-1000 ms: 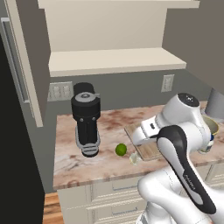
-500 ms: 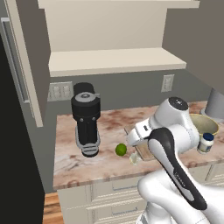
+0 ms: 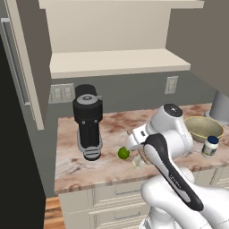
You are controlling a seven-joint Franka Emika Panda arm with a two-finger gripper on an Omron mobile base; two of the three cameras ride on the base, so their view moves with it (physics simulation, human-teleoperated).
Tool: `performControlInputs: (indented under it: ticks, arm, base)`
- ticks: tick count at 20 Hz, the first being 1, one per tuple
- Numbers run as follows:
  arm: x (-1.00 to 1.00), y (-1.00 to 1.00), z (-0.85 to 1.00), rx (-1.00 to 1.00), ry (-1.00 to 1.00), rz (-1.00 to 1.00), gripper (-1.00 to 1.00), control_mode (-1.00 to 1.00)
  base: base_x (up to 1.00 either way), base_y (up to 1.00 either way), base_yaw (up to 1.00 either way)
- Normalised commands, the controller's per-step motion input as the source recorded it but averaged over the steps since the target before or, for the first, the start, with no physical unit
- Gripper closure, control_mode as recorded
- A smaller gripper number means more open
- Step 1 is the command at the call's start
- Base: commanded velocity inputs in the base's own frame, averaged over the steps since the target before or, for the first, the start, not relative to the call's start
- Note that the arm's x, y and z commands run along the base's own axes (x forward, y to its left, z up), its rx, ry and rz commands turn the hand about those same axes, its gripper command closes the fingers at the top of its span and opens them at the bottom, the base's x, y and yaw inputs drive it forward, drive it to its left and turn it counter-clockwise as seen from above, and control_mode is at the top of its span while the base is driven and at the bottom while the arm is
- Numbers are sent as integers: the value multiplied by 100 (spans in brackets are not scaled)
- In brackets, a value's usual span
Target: Open the cabinet. Place the bowl and condiment on the counter. Then place the lime and garlic on the cutting board.
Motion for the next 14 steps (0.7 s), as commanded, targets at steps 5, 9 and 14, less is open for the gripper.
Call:
performControlInputs:
  ticks: [5,9,14]
  arm:
    - [22,8,-24,-1,0,0,-100,-100]
    - [24,6,-20,-1,0,0,-100,-100]
    - [26,5,-19,0,0,0,-100,-100]
  base:
    - [0,0,0]
    - [0,0,0]
    - [0,0,0]
